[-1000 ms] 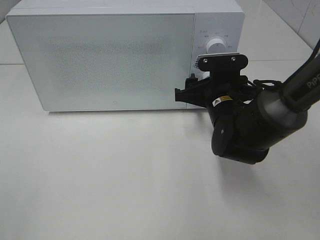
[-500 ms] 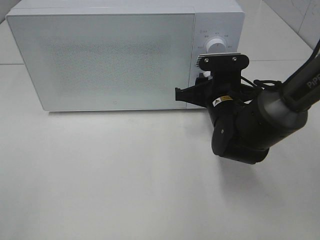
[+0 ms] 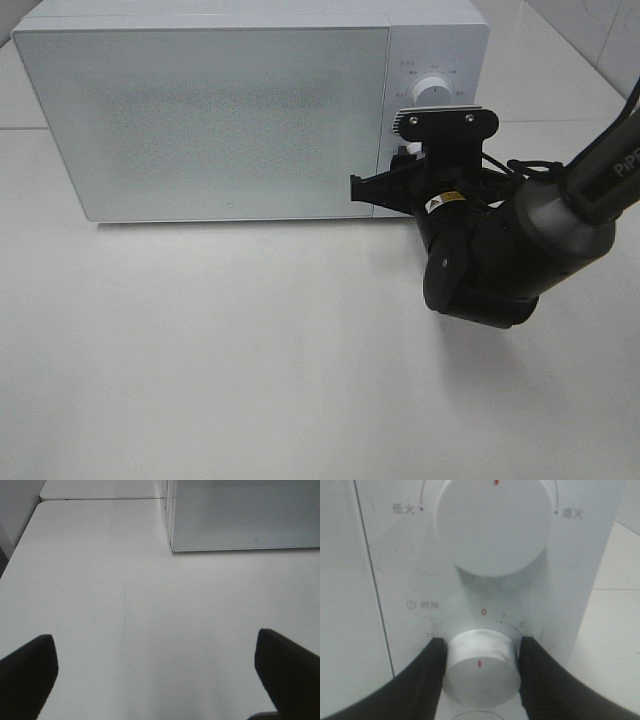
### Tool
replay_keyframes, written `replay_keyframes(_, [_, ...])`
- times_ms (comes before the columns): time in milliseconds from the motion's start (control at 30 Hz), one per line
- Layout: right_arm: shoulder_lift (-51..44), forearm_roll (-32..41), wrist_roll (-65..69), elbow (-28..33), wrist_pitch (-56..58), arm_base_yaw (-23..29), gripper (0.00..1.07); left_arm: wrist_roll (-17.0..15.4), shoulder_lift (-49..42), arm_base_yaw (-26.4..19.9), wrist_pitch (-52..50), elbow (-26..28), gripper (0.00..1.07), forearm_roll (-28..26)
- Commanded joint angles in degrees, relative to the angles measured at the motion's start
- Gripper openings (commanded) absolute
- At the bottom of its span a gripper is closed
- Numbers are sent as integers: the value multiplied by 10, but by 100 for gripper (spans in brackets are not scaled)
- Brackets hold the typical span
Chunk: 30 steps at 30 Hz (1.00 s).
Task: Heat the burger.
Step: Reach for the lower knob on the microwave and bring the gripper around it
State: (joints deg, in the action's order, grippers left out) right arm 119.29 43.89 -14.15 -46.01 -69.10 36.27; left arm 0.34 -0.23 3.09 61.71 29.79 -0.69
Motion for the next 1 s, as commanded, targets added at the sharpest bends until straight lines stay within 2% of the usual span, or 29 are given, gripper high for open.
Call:
replay_keyframes(33, [0, -7, 11, -6, -65, -6, 2, 0, -9, -1, -4, -2, 100, -2])
replay_keyframes(267, [0, -25, 70, -6, -63, -6, 0, 0, -9, -1, -4, -2, 100, -2])
replay_keyframes(433, [0, -38, 162, -6, -58, -6, 0, 0, -9, -1, -4, -2, 100, -2])
replay_keyframes(567, [0, -54, 312, -6, -40, -6, 0, 0, -9, -1, -4, -2, 100, -2])
replay_keyframes(600, [0, -54, 312, -6, -40, -6, 0, 0, -9, -1, -4, -2, 100, -2])
replay_keyframes(667, [0, -83, 410, -6, -28, -6, 0, 0, -9, -1, -4, -2, 100, -2])
replay_keyframes(800, [0, -123, 507, -6, -29, -6, 0, 0, -9, -1, -4, -2, 100, -2])
replay_keyframes(833, [0, -137, 573, -6, -32, -6, 0, 0, -9, -1, -4, -2, 100, -2])
replay_keyframes(867, [0, -137, 573, -6, -32, -6, 0, 0, -9, -1, -4, -2, 100, -2])
replay_keyframes(933, [0, -143, 690, -6, -31, -6, 0, 0, -9, -1, -4, -2, 100, -2])
replay_keyframes(967, [0, -143, 690, -6, -31, -6, 0, 0, -9, -1, -4, -2, 100, -2])
replay_keyframes(1000, [0, -143, 769, -6, -31, -6, 0, 0, -9, -1, -4, -2, 100, -2])
